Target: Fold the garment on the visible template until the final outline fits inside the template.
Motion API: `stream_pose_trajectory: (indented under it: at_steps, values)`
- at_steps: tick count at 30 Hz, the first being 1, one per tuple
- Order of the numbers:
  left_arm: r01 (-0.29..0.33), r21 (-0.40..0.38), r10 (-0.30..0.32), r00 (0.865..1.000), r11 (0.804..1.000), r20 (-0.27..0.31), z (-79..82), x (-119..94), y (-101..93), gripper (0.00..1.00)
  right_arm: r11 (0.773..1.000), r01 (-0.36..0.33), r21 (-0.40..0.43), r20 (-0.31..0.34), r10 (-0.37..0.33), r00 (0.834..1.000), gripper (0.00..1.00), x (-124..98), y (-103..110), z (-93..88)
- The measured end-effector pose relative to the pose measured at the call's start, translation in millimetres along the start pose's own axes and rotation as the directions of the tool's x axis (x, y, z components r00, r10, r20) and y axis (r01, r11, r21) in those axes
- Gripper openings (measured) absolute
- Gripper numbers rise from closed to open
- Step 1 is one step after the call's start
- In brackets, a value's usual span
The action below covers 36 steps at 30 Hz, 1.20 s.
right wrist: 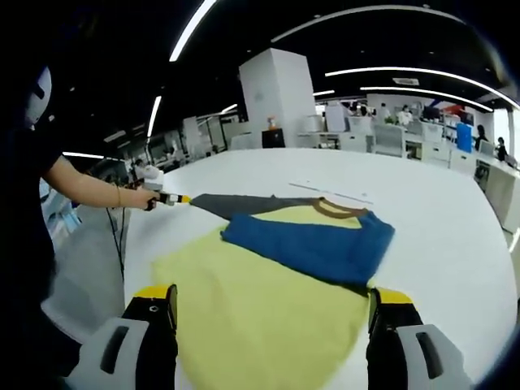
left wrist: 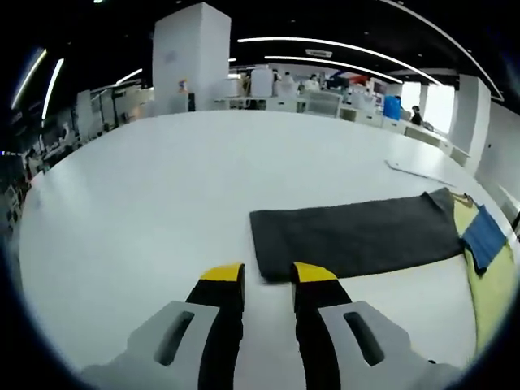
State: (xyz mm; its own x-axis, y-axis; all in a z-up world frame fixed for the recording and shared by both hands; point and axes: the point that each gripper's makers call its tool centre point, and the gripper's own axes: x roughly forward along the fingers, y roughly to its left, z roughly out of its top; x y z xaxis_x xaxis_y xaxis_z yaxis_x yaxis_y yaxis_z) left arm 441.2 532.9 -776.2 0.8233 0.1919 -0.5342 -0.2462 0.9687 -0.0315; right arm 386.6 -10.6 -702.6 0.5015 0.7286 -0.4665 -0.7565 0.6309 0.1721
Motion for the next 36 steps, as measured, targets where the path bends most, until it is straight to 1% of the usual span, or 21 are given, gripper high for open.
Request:
stream_pose_trajectory:
  at_steps: [2,4,5,6,7,11,12,14,17,19,20,21,23,24,26,29,31,36]
  values:
    - [0.018,-0.005,-0.018,1.000,1.000,-0.008,-1.0,3,-2.7,0.19,1.000,-0.001,-0.002,-0.003,0.001,1.000,0.98,-1,-1,-1.0]
    - [0.010,0.042,-0.008,0.999,0.999,-0.045,-7.0,5,-2.4,0.17,1.000,0.001,-0.002,-0.008,-0.001,1.000,0.98,-1,-2,-2.4]
    - [0.011,0.045,-0.008,0.998,0.999,-0.059,-10.2,6,-3.7,0.16,1.000,0.003,-0.002,-0.008,-0.003,1.000,0.98,-1,-3,-2.8]
    - [0.016,0.011,-0.015,1.000,1.000,-0.020,-4.1,7,-5.1,0.15,1.000,0.007,-0.002,-0.011,-0.007,1.000,0.98,-2,-3,-3.6]
    - [0.014,0.006,-0.013,0.999,1.000,-0.042,-7.4,7,-4.0,0.14,1.000,0.009,-0.002,-0.012,-0.009,1.000,0.98,-2,-4,-4.0]
    - [0.018,0.005,-0.018,0.999,1.000,-0.026,-5.9,7,-6.9,0.10,1.000,0.013,-0.003,-0.013,-0.013,1.000,0.98,-3,-7,-5.3]
    - [0.001,-0.063,-0.002,1.000,0.998,-0.020,-5.9,7,-5.6,0.10,1.000,0.014,-0.001,-0.013,-0.014,1.000,0.98,-4,-8,-5.8]
    - [-0.002,-0.101,0.000,1.000,0.995,-0.015,-5.3,7,-3.2,0.08,1.000,0.018,0.002,-0.013,-0.018,1.000,0.98,-4,-10,-7.1]
    - [-0.005,-0.096,0.003,1.000,0.995,-0.021,-4.9,7,-1.9,0.06,1.000,0.019,0.001,-0.014,-0.019,1.000,0.98,-4,-10,-7.4]
    - [0.000,-0.114,-0.002,1.000,0.993,-0.018,-2.8,6,-3.5,0.01,1.000,0.018,0.001,-0.012,-0.018,1.000,0.99,-4,-10,-7.0]
    - [-0.008,-0.114,0.005,1.000,0.993,-0.026,-3.6,6,-2.4,0.01,1.000,0.018,0.001,-0.012,-0.018,1.000,0.99,-4,-10,-7.0]
    - [-0.004,-0.135,0.001,1.000,0.991,-0.022,-3.1,6,-3.1,0.01,1.000,0.020,0.000,-0.013,-0.020,1.000,0.99,-4,-11,-6.9]
    - [-0.004,-0.142,0.001,1.000,0.990,-0.022,-3.2,6,-2.6,0.01,1.000,0.023,0.000,-0.011,-0.023,1.000,0.99,-5,-12,-6.5]
    - [-0.002,-0.144,-0.001,1.000,0.990,-0.018,-2.5,5,-2.8,0.01,1.000,0.025,0.002,-0.009,-0.025,1.000,0.99,-6,-12,-6.2]
    - [0.002,-0.170,-0.003,1.000,0.985,-0.007,0.4,4,-2.7,0.01,1.000,0.030,0.002,-0.010,-0.030,0.999,0.99,-7,-13,-6.5]
    - [0.009,-0.161,-0.007,1.000,0.987,0.008,5.9,2,-4.4,0.01,0.999,0.032,-0.002,-0.015,-0.032,0.999,0.99,-7,-13,-7.1]
    - [0.006,-0.134,-0.006,1.000,0.991,0.007,8.6,0,-5.6,0.01,1.000,0.029,-0.003,-0.015,-0.029,0.999,0.99,-7,-12,-7.4]
    - [0.015,-0.137,-0.010,0.999,0.990,0.036,18.2,-2,-7.7,0.01,1.000,0.027,-0.002,-0.008,-0.027,1.000,0.99,-7,-10,-6.0]
